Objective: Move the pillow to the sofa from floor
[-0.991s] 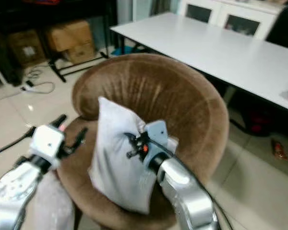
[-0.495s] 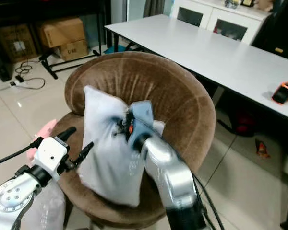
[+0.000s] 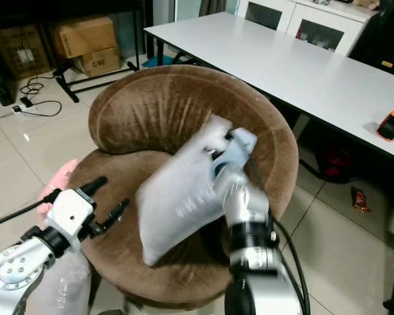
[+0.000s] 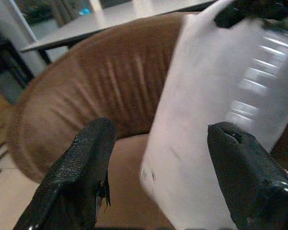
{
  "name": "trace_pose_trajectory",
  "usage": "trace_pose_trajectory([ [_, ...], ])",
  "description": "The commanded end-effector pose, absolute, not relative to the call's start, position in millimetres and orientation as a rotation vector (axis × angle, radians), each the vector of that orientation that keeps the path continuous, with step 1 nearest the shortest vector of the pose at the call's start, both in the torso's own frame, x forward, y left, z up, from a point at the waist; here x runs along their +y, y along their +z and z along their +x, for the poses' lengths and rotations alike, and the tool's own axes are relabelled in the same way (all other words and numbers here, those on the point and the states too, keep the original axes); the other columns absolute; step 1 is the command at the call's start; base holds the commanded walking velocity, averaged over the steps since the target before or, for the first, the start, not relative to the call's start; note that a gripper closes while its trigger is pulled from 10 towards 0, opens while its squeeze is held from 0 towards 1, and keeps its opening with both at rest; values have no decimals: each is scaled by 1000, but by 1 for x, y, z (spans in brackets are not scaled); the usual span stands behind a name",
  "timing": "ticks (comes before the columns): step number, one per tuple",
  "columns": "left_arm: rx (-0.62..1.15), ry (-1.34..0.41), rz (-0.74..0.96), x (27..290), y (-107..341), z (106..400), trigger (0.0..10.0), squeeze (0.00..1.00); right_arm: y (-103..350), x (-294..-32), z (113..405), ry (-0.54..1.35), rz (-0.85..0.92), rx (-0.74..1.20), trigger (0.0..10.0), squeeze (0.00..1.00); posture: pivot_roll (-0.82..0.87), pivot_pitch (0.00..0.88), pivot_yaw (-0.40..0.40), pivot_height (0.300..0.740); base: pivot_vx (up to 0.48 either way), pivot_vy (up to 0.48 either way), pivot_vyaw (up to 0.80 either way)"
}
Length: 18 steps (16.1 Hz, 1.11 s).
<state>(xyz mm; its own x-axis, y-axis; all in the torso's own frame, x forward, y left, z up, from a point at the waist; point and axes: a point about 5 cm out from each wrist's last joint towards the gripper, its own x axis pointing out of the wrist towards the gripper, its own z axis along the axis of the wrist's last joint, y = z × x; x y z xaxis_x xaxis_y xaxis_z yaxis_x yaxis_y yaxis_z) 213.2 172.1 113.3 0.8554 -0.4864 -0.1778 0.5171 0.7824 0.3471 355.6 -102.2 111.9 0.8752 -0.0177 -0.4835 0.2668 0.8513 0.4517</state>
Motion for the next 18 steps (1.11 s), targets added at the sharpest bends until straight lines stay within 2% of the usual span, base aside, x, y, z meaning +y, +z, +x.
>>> trace_pose_trajectory([
  [1, 103, -590, 396, 168, 111, 210, 10000, 0, 105, -116, 359, -285, 579, 509, 10000, 0, 57, 0, -80, 740, 0, 0, 0],
  [4, 115, -615, 390, 166, 109, 208, 10000, 0, 88, -142, 360, -456, 590, 561, 10000, 0, 62, 0, -80, 740, 0, 0, 0],
  [9, 206, -733, 315, 163, 103, 197, 10000, 0, 84, -161, 363, -516, 584, 542, 10000, 0, 62, 0, -75, 740, 0, 0, 0],
  [10, 219, -760, 300, 162, 102, 195, 10000, 0, 84, -162, 364, -523, 578, 537, 10000, 59, 62, 0, -76, 740, 0, 0, 0],
  [11, 264, -854, 249, 157, 100, 188, 10000, 0, 85, -169, 363, -559, 514, 496, 10000, 1000, 62, 0, -76, 740, 0, 0, 0],
  [13, 284, -892, 234, 157, 98, 188, 10000, 0, 84, -169, 362, -539, 503, 448, 10000, 1000, 57, 0, -74, 740, 0, 0, 0],
  [15, 239, -854, 236, 157, 102, 196, 10000, 0, 88, -166, 360, -473, 519, 375, 10000, 1000, 46, 0, -68, 740, 0, 0, 0],
  [18, 203, -766, 236, 155, 104, 204, 10000, 0, 95, -182, 348, -593, 409, 300, 10000, 1000, 33, 0, -72, 740, 0, 0, 0],
])
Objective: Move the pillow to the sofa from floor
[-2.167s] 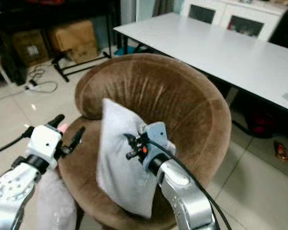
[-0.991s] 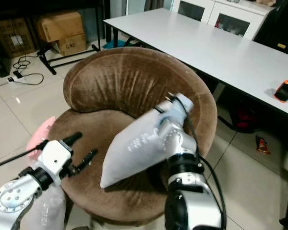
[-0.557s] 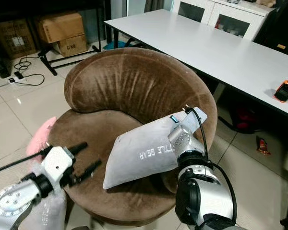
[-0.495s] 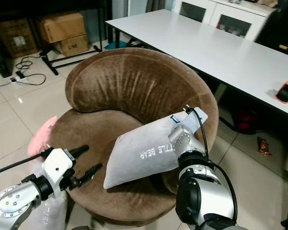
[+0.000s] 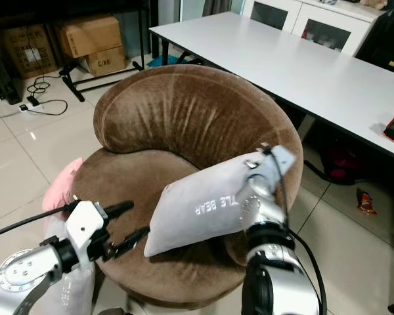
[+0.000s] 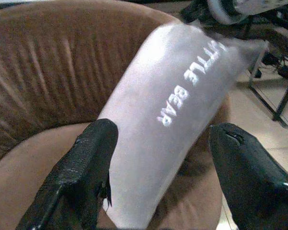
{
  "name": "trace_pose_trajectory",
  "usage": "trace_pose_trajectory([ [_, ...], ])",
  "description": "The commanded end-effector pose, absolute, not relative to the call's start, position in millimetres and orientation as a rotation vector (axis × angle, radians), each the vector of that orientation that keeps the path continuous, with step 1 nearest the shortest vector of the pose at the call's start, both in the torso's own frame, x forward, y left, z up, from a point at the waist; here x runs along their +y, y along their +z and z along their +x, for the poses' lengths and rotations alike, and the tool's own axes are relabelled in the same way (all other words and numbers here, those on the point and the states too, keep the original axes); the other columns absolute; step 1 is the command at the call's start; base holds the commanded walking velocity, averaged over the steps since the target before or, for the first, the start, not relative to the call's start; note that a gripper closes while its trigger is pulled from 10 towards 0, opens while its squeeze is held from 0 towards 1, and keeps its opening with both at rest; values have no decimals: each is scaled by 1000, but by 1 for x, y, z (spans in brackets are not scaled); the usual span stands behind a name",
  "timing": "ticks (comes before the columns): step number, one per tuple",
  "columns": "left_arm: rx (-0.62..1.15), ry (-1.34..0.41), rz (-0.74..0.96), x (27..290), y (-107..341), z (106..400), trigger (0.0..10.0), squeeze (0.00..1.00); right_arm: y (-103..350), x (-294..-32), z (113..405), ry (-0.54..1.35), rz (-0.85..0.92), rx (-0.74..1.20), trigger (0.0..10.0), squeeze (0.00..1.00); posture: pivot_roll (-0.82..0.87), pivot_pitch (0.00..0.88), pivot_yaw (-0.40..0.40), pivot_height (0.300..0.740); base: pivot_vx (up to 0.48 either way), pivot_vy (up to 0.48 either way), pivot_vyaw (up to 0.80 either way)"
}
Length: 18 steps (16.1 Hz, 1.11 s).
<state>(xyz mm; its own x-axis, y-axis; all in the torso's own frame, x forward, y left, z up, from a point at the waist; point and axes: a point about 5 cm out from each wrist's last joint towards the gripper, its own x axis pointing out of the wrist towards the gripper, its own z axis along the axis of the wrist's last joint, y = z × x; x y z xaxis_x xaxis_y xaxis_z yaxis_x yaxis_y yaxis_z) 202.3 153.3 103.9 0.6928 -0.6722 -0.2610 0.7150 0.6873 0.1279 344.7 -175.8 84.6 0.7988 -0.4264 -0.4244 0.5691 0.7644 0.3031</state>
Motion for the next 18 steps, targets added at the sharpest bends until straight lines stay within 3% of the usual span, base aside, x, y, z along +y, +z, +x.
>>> trace_pose_trajectory([
  [1, 191, -738, 239, 155, 104, 206, 10000, 0, 96, -184, 344, -557, 405, 289, 10000, 557, 31, 0, -72, 740, 0, 0, 0],
  [2, 181, -719, 243, 156, 104, 208, 10000, 0, 97, -185, 342, -525, 405, 280, 10000, 557, 30, 0, -72, 740, 0, 0, 0],
  [3, 144, -626, 272, 159, 104, 213, 10000, 0, 111, -187, 333, -369, 368, 166, 10000, 0, 18, 0, -68, 740, 0, 0, 0],
  [8, 66, -408, 272, 164, 109, 211, 10000, 0, 133, -173, 283, -29, 36, 29, 10000, 0, 8, 0, -100, 740, 0, 0, 0],
  [11, 66, -314, 252, 168, 106, 205, 10000, 0, 113, -158, 259, 44, 45, 158, 10000, 0, 5, 0, -113, 740, 0, 0, 0],
  [18, 58, -247, 203, 164, 105, 202, 10000, 0, 103, -144, 250, 155, 32, 263, 10000, 0, 4, 0, -133, 740, 0, 0, 0],
])
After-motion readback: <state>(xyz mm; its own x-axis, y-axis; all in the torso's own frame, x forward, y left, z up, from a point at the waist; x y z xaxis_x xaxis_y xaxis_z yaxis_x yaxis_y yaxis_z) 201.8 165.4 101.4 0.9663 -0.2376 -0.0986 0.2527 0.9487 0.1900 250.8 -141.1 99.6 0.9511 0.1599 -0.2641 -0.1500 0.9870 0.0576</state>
